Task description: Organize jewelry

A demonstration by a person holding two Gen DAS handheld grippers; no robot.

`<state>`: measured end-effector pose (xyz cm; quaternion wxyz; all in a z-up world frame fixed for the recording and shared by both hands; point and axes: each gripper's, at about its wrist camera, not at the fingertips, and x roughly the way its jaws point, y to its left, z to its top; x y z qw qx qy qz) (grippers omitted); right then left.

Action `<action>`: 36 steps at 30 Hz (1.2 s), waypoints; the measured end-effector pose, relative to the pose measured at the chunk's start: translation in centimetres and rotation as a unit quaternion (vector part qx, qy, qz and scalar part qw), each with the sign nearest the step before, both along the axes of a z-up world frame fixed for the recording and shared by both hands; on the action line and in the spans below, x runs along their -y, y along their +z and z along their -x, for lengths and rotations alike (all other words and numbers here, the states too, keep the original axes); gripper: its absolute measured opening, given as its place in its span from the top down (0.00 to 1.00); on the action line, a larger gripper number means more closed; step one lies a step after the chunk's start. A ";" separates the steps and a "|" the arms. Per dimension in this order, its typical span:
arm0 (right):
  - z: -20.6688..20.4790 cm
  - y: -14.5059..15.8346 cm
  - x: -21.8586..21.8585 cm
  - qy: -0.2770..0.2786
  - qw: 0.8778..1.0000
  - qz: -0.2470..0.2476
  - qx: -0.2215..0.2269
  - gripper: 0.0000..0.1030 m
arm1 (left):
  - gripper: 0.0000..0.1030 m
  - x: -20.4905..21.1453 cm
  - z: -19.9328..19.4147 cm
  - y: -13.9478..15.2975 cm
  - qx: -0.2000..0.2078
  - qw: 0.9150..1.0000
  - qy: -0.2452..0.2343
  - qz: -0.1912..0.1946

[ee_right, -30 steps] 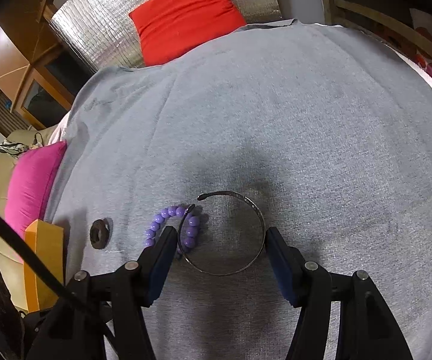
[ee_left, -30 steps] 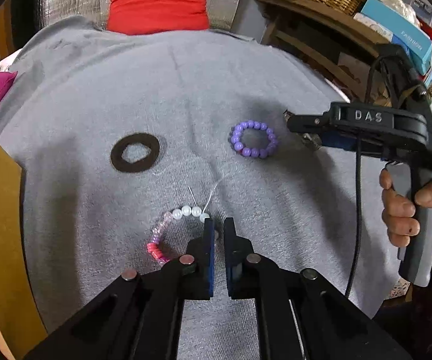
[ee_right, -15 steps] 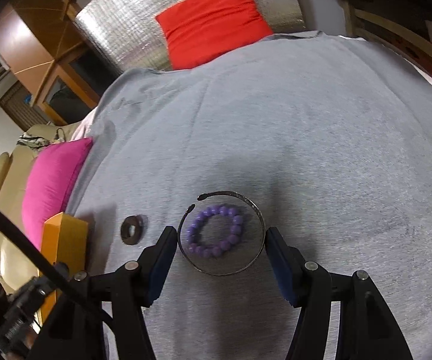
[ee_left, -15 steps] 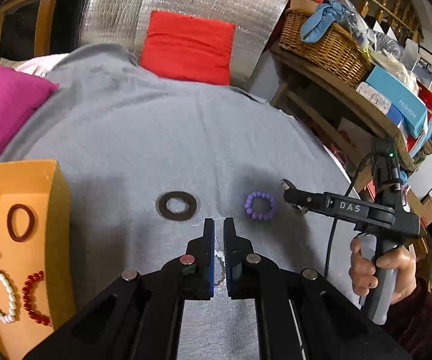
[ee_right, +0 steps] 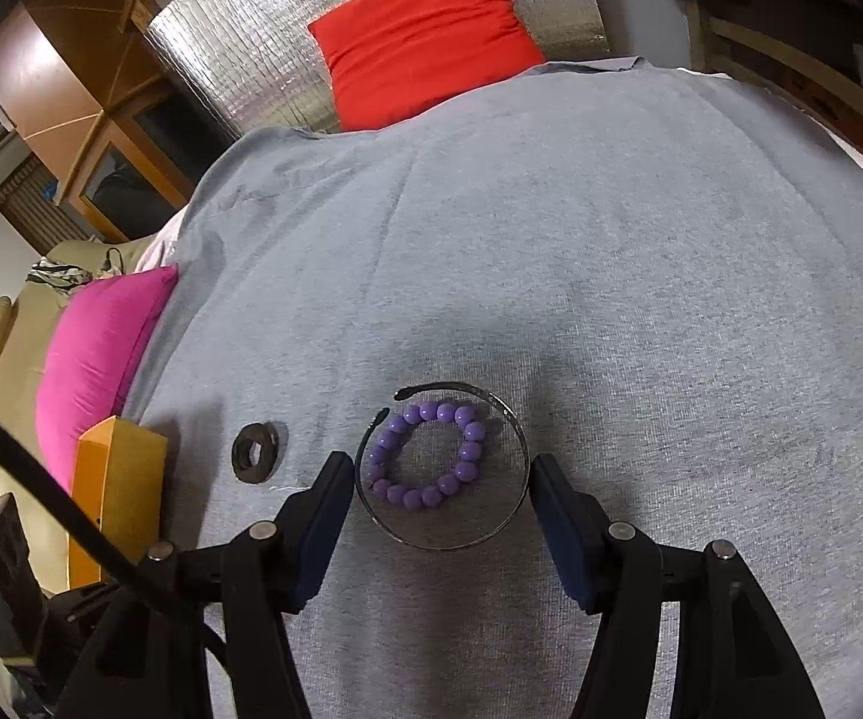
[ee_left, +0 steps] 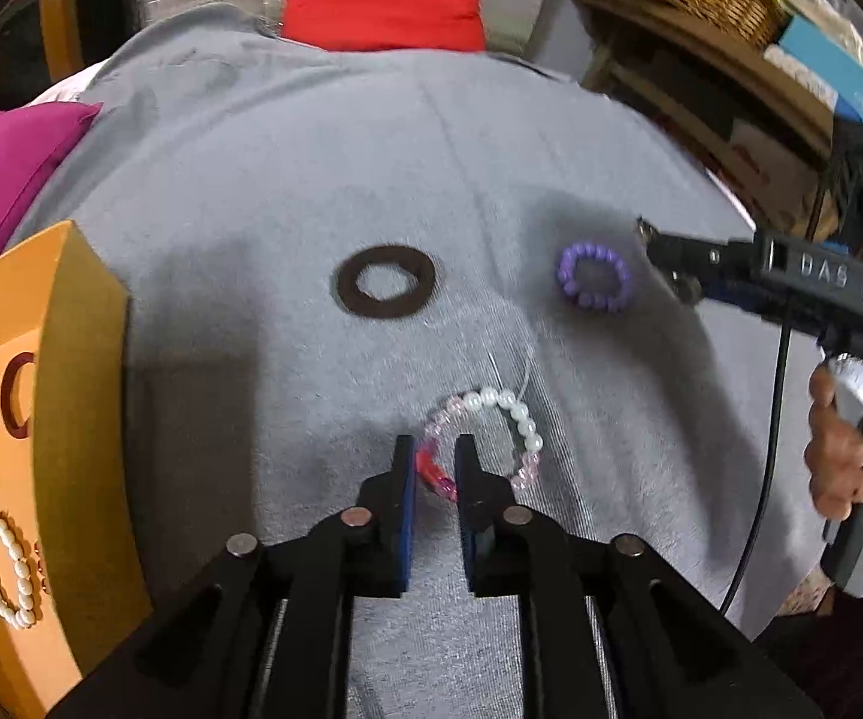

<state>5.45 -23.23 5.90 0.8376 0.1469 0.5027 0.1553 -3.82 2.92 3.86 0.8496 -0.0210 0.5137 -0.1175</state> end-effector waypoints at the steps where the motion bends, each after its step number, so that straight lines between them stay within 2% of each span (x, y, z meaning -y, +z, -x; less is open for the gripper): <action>1: 0.0 -0.1 -0.1 0.000 1.000 0.001 0.000 0.38 | 0.82 0.1 0.0 -0.2 -0.002 1.000 -0.002 -0.002; 7: 0.0 -0.1 0.0 0.000 1.000 0.001 -0.001 0.38 | 0.81 1.2 -0.4 -1.6 -0.008 1.000 -0.010 -0.028; 11: 0.0 -0.1 0.1 0.001 1.000 0.002 -0.001 0.38 | 0.81 1.8 -0.3 -1.8 0.006 0.999 -0.022 -0.039; 13: 0.0 -0.1 0.1 0.000 1.000 0.001 0.001 0.38 | 0.92 1.8 -0.3 -1.8 0.009 0.999 -0.024 -0.035; 16: 0.1 0.1 0.1 -0.001 1.000 0.000 0.005 0.38 | 0.94 2.1 -0.2 -1.2 0.022 0.999 -0.022 -0.037; 26: 0.5 1.1 -0.4 0.012 1.000 -0.011 0.027 0.38 | 0.94 0.2 1.7 4.5 0.098 0.995 0.008 0.013; 30: 1.0 1.9 -1.3 0.027 0.998 -0.022 0.043 0.38 | 0.94 -1.5 2.8 7.2 0.132 0.990 0.028 0.036; 36: 2.4 3.2 -3.7 0.064 0.995 -0.034 0.074 0.38 | 0.94 -4.6 4.8 10.8 0.176 0.981 0.064 0.050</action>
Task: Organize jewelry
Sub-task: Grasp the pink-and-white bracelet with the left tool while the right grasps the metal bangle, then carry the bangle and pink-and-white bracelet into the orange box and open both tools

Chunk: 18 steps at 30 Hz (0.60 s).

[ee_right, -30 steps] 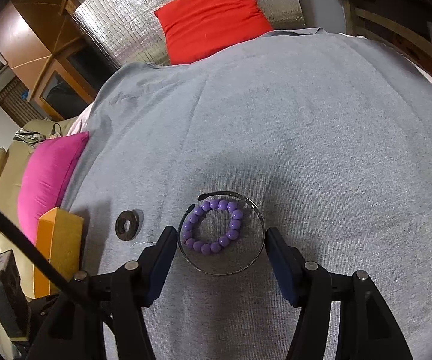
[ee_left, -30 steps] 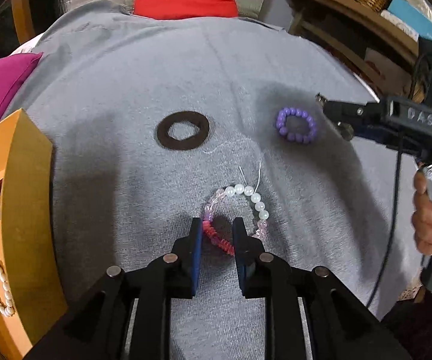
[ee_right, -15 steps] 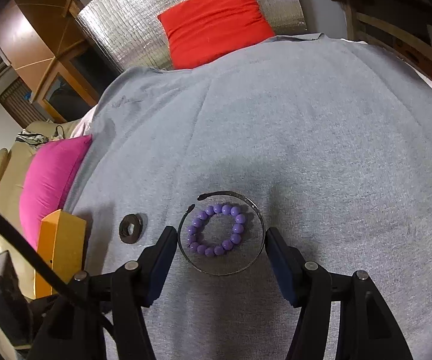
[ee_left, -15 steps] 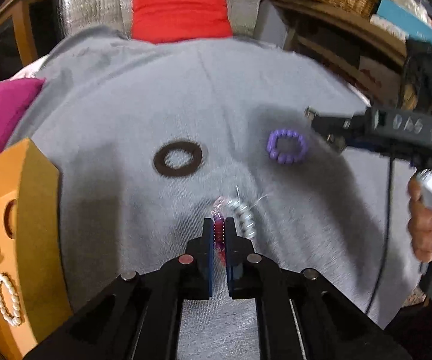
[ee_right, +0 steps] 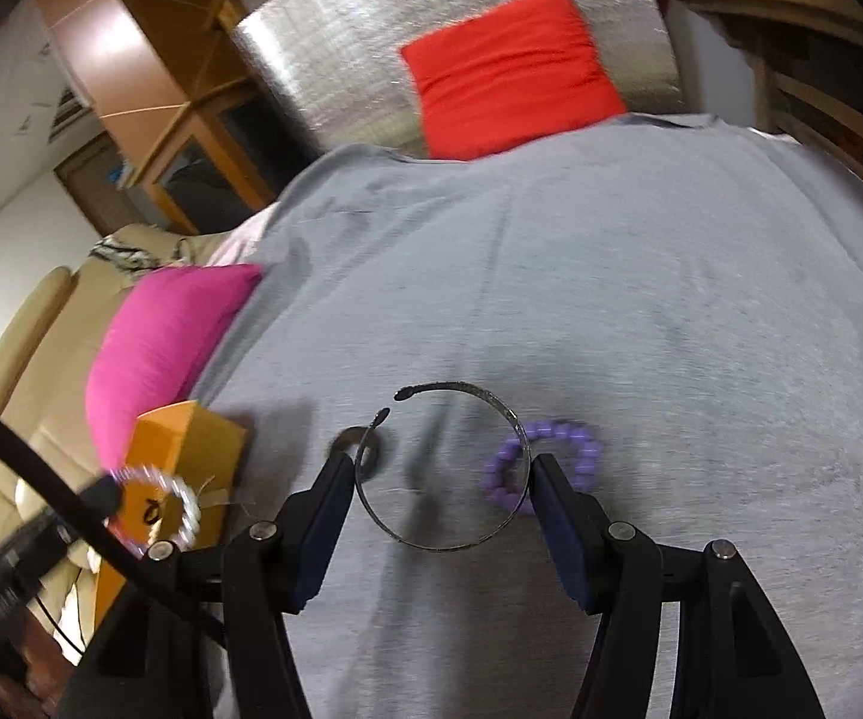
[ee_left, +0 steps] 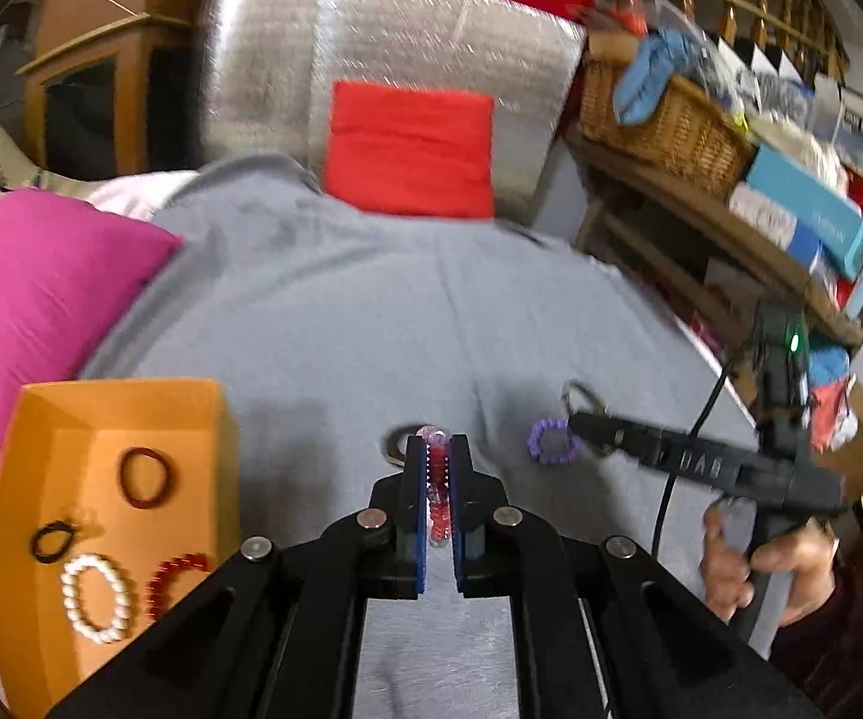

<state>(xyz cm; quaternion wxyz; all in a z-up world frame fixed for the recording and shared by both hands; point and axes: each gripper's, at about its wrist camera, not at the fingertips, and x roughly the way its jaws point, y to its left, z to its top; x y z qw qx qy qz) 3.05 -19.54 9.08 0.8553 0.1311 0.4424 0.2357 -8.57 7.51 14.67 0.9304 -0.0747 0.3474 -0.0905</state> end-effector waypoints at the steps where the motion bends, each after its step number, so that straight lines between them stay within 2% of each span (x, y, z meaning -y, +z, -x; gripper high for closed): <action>1: 0.3 0.2 -0.3 0.006 1.000 -0.001 0.004 0.38 | 0.94 -0.4 0.3 0.3 0.005 1.000 0.005 0.000; 10: 4.0 2.1 -6.8 0.087 0.995 -0.004 0.045 0.38 | 0.94 -6.3 3.8 2.2 0.022 0.997 0.070 -0.016; 13: 5.8 3.1 -9.6 0.126 0.990 -0.002 0.064 0.38 | 0.94 -9.0 6.1 2.2 0.023 0.994 0.105 -0.012; 18: 10.3 4.6 -14.8 0.208 0.974 -0.014 0.092 0.38 | 0.94 -13.2 9.6 0.8 0.006 0.985 0.169 -0.011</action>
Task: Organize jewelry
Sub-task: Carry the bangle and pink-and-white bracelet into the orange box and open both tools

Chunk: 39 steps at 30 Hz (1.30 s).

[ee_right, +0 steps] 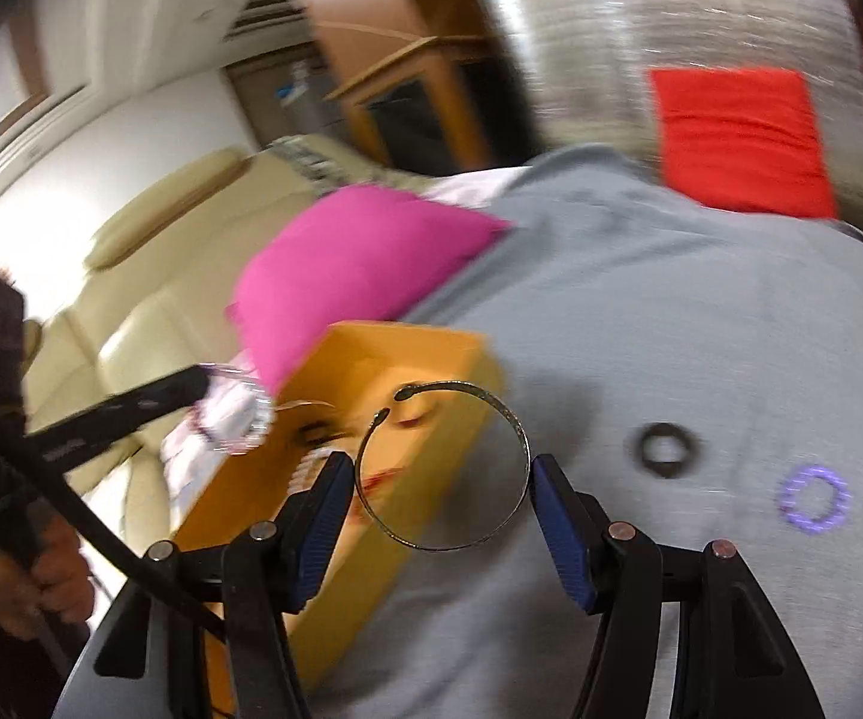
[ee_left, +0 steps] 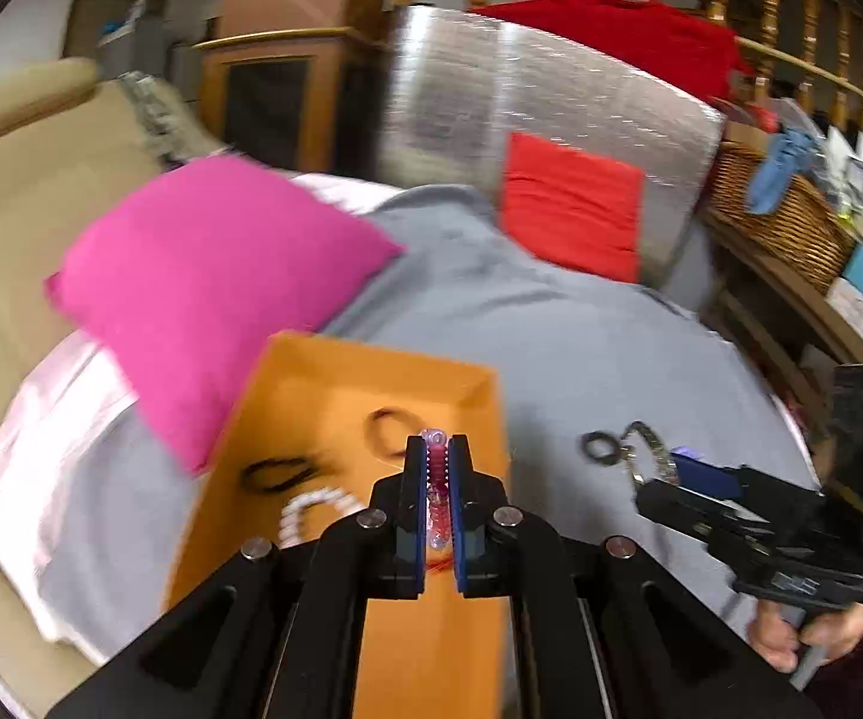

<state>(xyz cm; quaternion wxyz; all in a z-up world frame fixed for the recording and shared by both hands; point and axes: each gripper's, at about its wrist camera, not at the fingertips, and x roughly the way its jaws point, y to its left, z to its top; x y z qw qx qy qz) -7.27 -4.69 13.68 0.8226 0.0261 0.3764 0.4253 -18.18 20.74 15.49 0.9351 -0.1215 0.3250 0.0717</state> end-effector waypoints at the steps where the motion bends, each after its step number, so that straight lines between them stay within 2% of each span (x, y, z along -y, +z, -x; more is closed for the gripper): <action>1: 0.8 0.1 -0.7 0.013 1.000 0.000 0.002 0.38 | 0.94 -0.6 0.6 -0.4 -0.005 1.000 0.009 0.000; 5: 4.3 -0.1 -4.4 0.077 0.997 0.008 0.009 0.38 | 0.94 -2.4 2.7 -2.2 -0.030 0.999 0.033 0.003; 9: 6.9 -1.4 -7.7 0.122 0.992 0.038 0.020 0.38 | 0.94 -3.7 3.7 -4.4 -0.063 0.997 0.042 0.007; 17: 7.4 -5.5 -11.5 0.167 0.981 0.099 0.022 0.38 | 0.94 -4.8 3.2 -8.0 -0.121 0.991 0.056 0.018; 22: 7.4 -6.4 -12.3 0.177 0.977 0.113 0.021 0.38 | 0.94 -4.8 2.4 -9.4 -0.145 0.988 0.056 0.014; 33: 7.6 -7.5 -13.3 0.183 0.973 0.136 0.043 0.38 | 0.94 -5.9 1.6 -11.1 -0.168 0.983 0.072 0.036; 39: 7.1 -7.5 -13.6 0.169 0.973 0.143 0.059 0.37 | 0.93 -6.3 1.2 -11.9 -0.175 0.980 0.079 0.045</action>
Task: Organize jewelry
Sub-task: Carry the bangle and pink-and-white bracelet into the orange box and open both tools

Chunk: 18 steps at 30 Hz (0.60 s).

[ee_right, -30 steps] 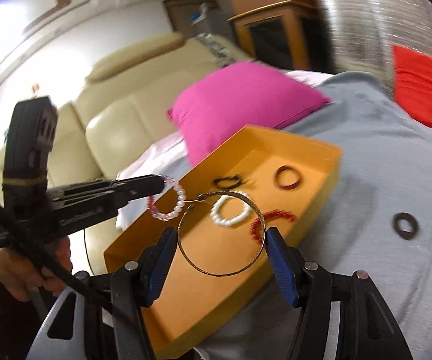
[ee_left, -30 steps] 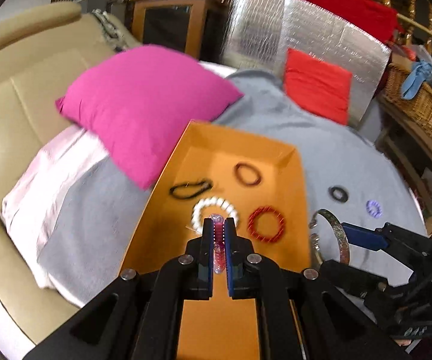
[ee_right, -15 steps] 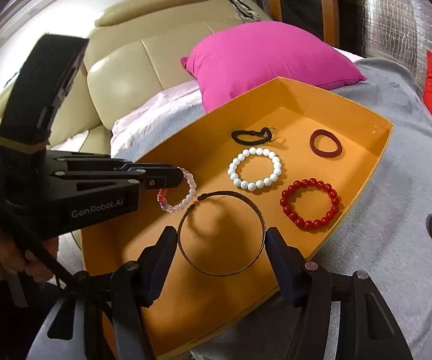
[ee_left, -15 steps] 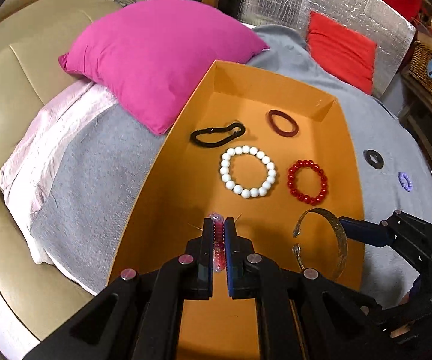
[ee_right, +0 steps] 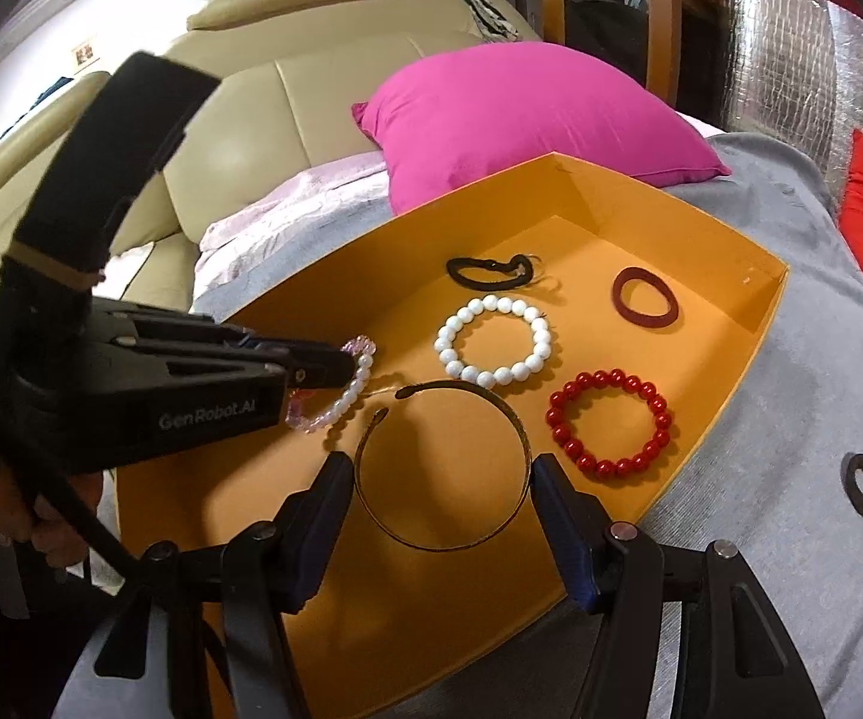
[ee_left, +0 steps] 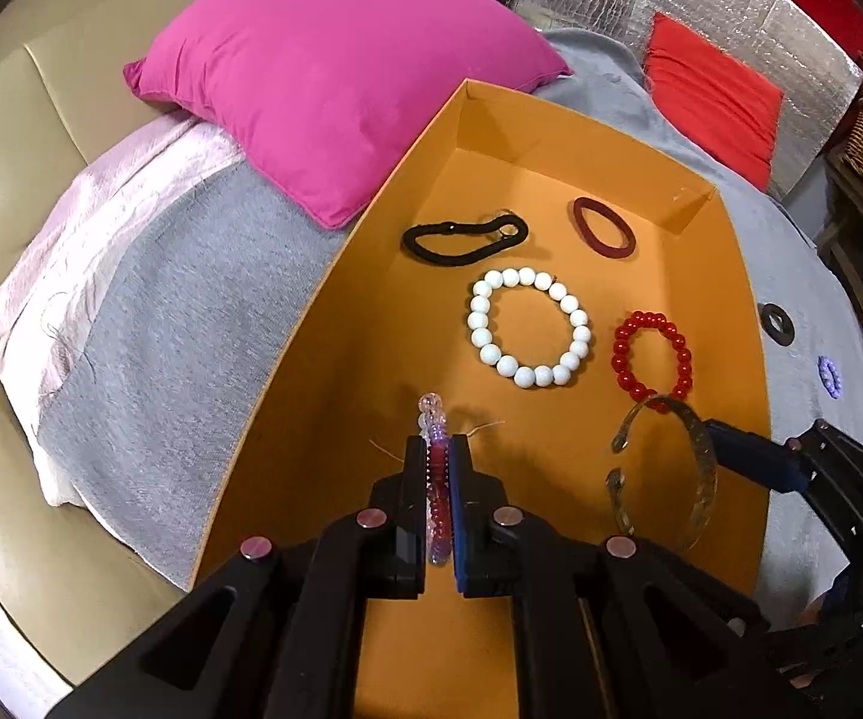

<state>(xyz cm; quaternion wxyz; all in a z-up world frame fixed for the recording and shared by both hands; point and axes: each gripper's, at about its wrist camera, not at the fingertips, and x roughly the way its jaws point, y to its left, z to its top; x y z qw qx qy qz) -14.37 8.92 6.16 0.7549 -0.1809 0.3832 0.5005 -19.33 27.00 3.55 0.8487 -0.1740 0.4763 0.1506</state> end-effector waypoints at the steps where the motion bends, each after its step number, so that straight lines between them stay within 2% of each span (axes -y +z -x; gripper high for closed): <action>1: -0.1 0.0 0.0 -0.003 1.000 0.000 0.001 0.37 | 0.93 0.0 -0.1 -0.1 0.000 1.000 0.001 0.000; 5: -0.3 0.0 -0.3 -0.003 1.000 0.004 0.003 0.34 | 0.94 -0.5 -0.3 -0.5 -0.003 1.000 0.009 0.001; 15: -1.5 0.9 1.0 -0.002 0.999 -0.029 -0.036 0.32 | 0.93 0.2 -0.6 0.3 0.018 1.000 -0.005 -0.011; 16: -1.7 1.1 1.2 -0.006 0.999 -0.033 -0.039 0.32 | 0.92 0.4 -0.7 0.5 0.022 1.000 -0.008 -0.012; 18: -2.5 1.7 2.0 -0.021 0.998 -0.045 -0.043 0.32 | 0.81 0.6 -0.6 0.7 0.029 0.999 -0.010 -0.015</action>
